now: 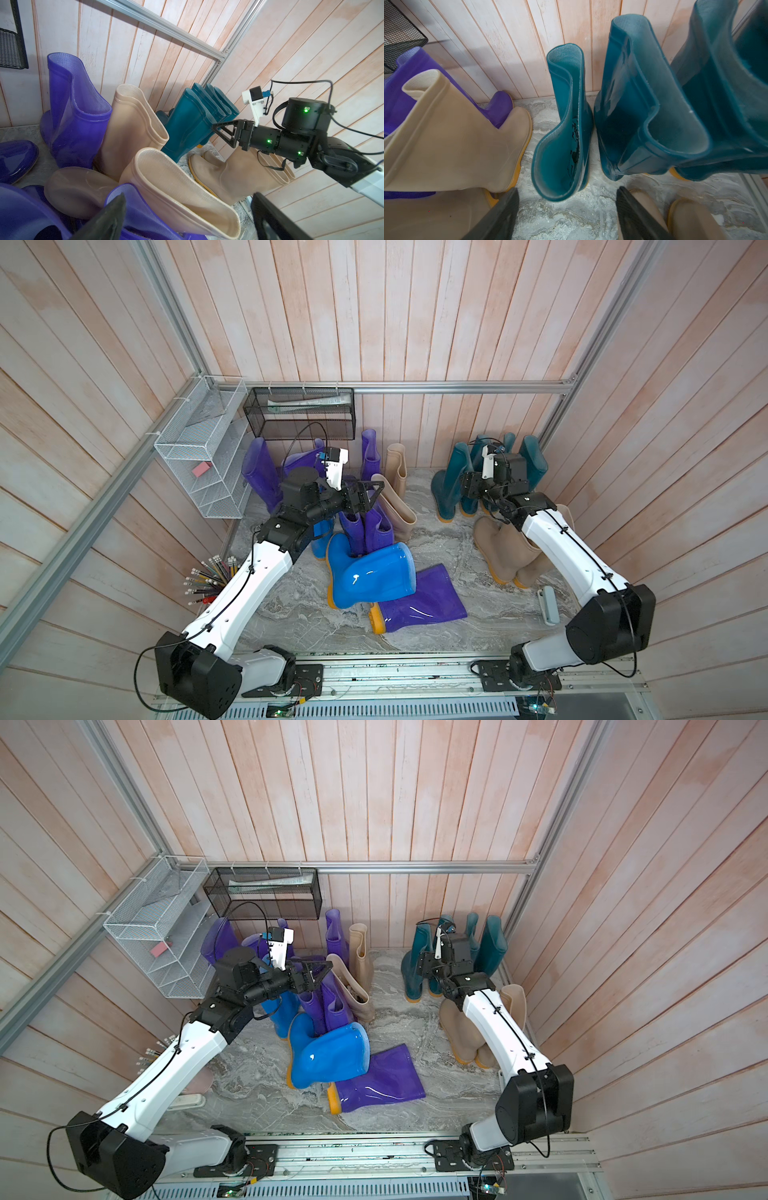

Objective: Match and arrange rain boots in pairs
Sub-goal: Pair a pair of rain boots at the center of the board.

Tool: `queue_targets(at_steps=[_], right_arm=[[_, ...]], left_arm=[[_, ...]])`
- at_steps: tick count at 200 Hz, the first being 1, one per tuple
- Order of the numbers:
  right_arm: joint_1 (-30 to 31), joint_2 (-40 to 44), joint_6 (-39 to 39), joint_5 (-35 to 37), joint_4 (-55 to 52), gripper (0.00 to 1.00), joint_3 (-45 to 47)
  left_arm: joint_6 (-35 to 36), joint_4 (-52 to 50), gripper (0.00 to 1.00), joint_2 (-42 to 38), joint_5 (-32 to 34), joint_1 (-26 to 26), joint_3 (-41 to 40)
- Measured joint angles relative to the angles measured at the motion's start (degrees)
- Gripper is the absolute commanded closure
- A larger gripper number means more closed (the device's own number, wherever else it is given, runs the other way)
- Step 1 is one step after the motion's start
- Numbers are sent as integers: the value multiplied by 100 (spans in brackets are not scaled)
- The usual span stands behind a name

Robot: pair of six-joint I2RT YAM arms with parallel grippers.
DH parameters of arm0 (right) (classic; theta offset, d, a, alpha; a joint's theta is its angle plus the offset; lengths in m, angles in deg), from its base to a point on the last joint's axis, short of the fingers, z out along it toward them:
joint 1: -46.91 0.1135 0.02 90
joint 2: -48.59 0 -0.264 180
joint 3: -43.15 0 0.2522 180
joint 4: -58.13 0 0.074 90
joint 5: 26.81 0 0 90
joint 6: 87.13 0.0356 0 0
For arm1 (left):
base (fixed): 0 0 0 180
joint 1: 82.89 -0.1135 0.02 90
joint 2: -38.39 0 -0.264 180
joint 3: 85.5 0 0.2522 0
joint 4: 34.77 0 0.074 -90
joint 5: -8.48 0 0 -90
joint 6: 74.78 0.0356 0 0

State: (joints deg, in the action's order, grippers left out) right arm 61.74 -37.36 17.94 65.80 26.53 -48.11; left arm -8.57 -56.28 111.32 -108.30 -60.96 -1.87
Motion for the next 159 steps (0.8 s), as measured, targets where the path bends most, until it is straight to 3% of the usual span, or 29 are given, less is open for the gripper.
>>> queue_targets(at_steps=[15,28,37,66,125,133,159], right_arm=[[-28,-243,-22,-17,28,45,0],[-61,-437,-26,-17,31,69,-11],[-98,-570,9,-11,28,81,-46],[-282,-828,-24,13,-4,94,-348],[-433,-1266,-251,48,-131,96,-870],[-433,-1274,-267,46,-133,91,-870],[-433,-1272,-295,20,-116,60,-866]], left_arm=[[0,0,4,0,2,0,0],[0,0,4,0,0,0,0],[0,0,4,0,0,0,0],[0,0,4,0,2,0,0],[2,0,4,0,2,0,0],[2,0,4,0,2,0,0],[4,0,3,0,2,0,0]])
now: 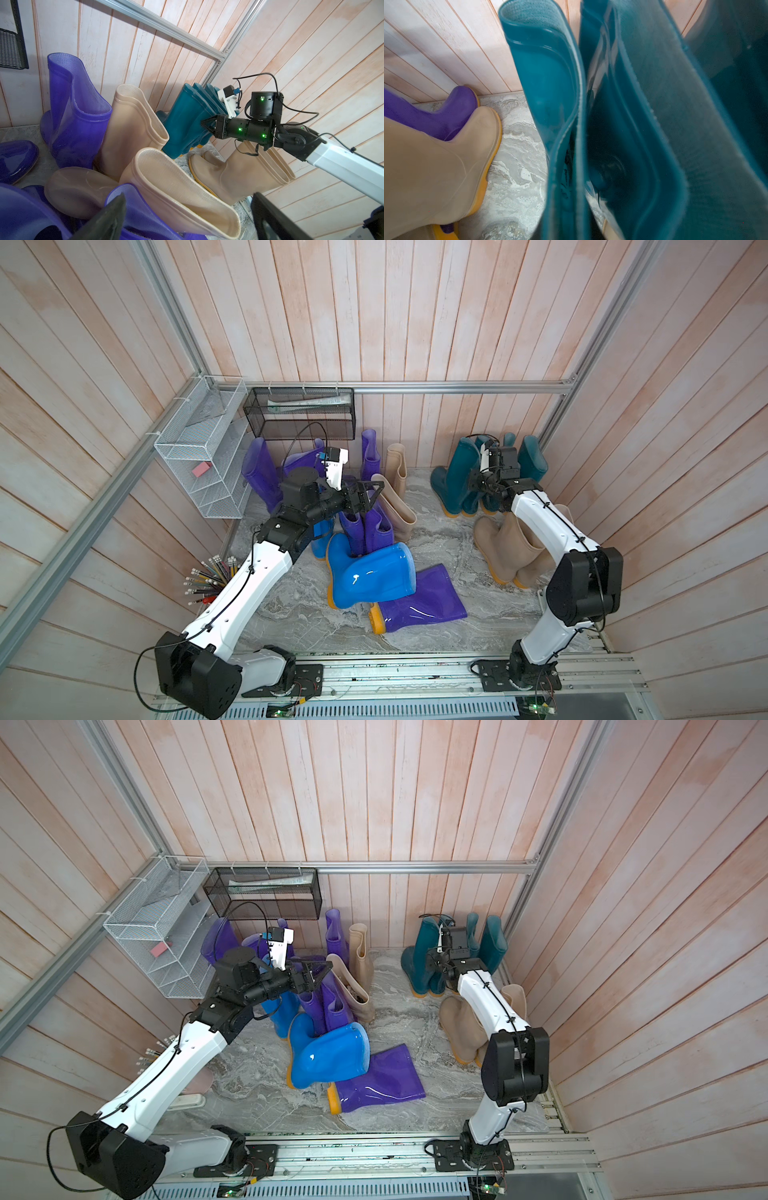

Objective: Match and arrange rain boots in pairs
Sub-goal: Pair a pair of rain boots at the center of the board, then move the rain boot to the center of the board.

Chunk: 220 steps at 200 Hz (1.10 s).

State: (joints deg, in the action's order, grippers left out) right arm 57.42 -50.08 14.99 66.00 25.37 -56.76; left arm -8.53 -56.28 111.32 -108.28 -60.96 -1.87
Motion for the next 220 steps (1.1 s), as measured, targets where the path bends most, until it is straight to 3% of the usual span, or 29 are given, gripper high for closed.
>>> queue_targets(at_steps=[15,41,89,124,172,220], right_arm=[[0,35,44,-13,15,49,35],[35,315,61,-9,0,39,142],[422,1342,94,173,22,34,146],[1178,1657,118,323,225,30,125],[1858,734,341,-234,673,28,-258],[1895,-651,516,-885,791,27,-970]], left_arm=[[0,-2,3,0,0,0,0],[0,-2,4,0,-2,0,0],[4,-2,3,0,26,0,0],[17,0,2,-61,433,0,-9],[-199,48,1,-254,1381,-330,-197],[-348,149,2,-177,1346,-452,-251]])
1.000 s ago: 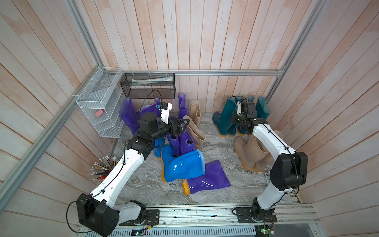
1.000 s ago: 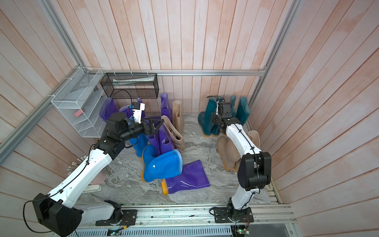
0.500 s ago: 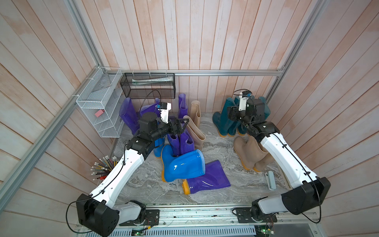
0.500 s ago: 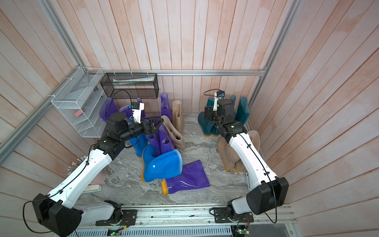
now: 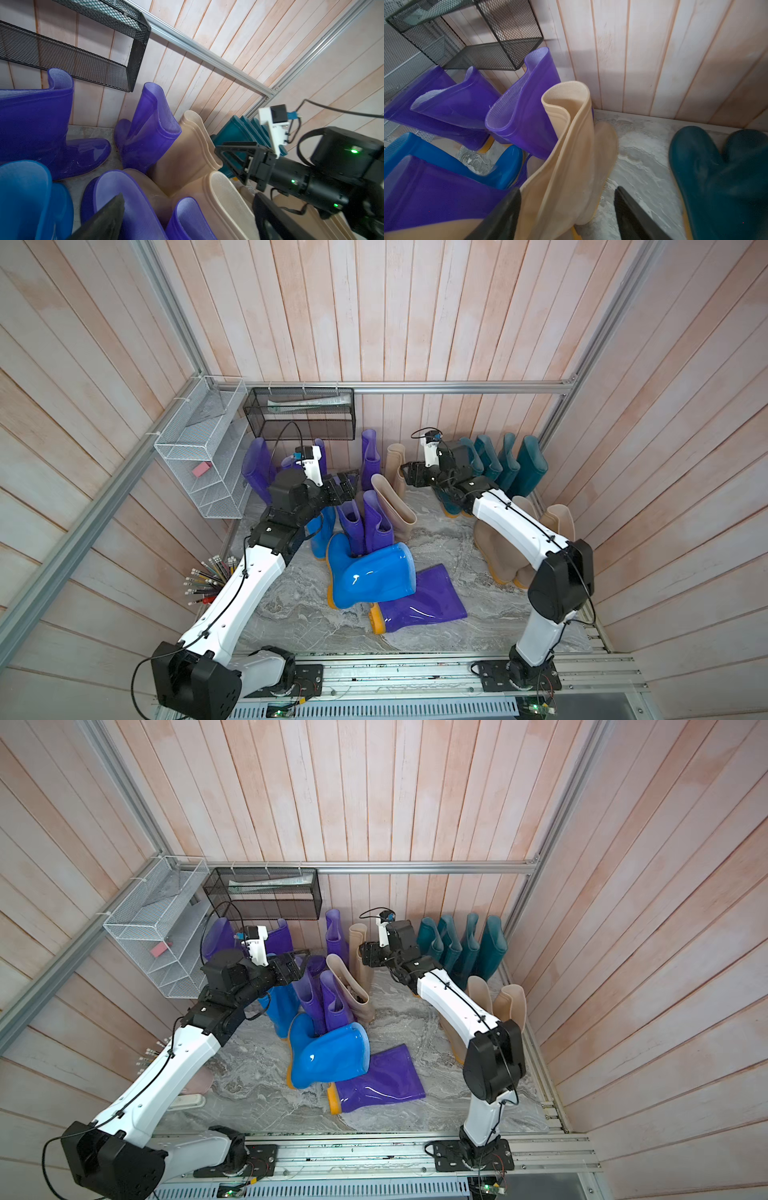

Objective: Match and arrange rain boots in pairs
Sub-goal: Move the rain boot to the center of the board.

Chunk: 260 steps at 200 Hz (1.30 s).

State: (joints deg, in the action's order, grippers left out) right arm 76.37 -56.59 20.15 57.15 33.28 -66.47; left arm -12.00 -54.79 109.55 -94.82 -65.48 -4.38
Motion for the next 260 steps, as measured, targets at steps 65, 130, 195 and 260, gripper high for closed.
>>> queue_targets(at_steps=[65,130,195,260], right_arm=[[20,-302,118,-271,125,91,-339],[-341,-470,52,-79,-57,100,-649],[-879,-426,-199,225,-284,100,-728],[-1099,291,-278,647,-260,100,122]], left_arm=[[-4,0,2,175,-317,0,2],[-2,2,2,175,-426,0,2],[0,2,2,175,-446,0,2],[-2,2,2,175,-459,0,2]])
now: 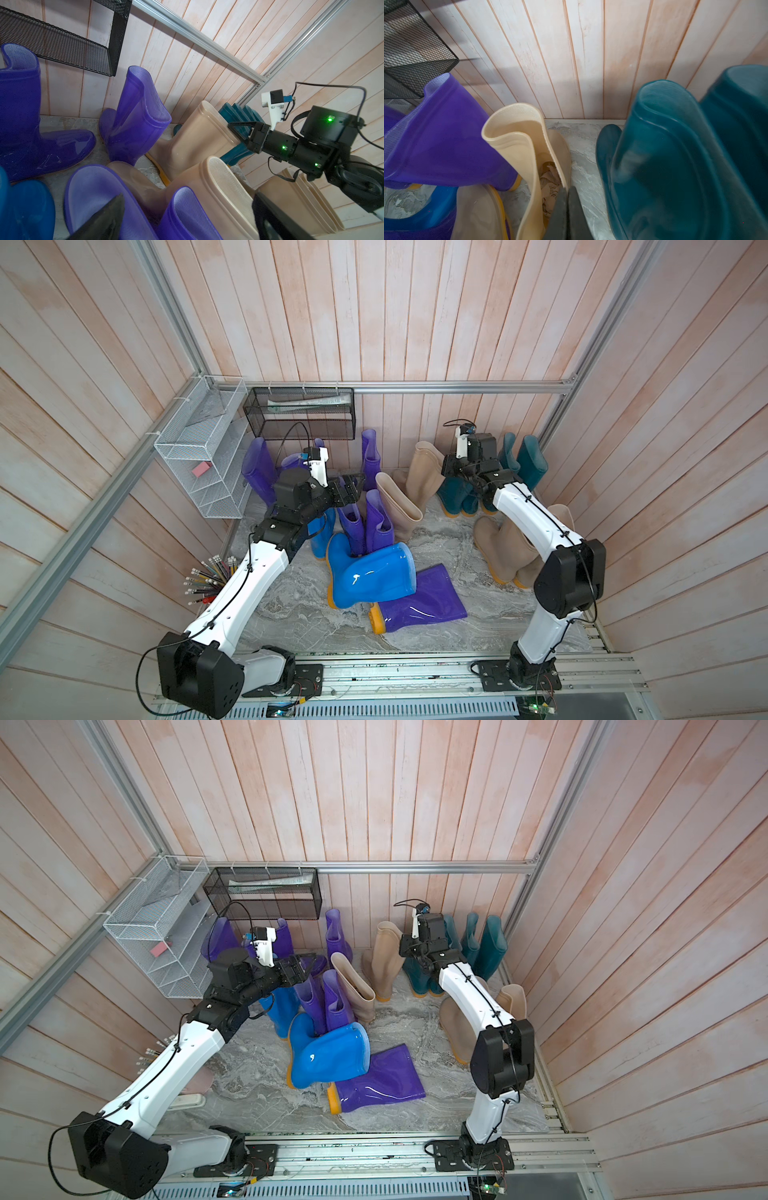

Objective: Match and arrange rain boots in pairs
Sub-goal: Move the rain boot to the center of the board.

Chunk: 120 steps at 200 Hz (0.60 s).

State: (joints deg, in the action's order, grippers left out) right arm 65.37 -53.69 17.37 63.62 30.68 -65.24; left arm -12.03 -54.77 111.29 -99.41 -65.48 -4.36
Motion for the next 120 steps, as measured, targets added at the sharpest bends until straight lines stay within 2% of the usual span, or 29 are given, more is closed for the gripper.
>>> queue_targets(at_steps=[52,120], right_arm=[[-28,671,50,378,291,100,813],[92,688,402,214,918,100,1154]], left_arm=[[0,2,2,2,-35,0,0],[-2,4,2,17,-120,0,0]])
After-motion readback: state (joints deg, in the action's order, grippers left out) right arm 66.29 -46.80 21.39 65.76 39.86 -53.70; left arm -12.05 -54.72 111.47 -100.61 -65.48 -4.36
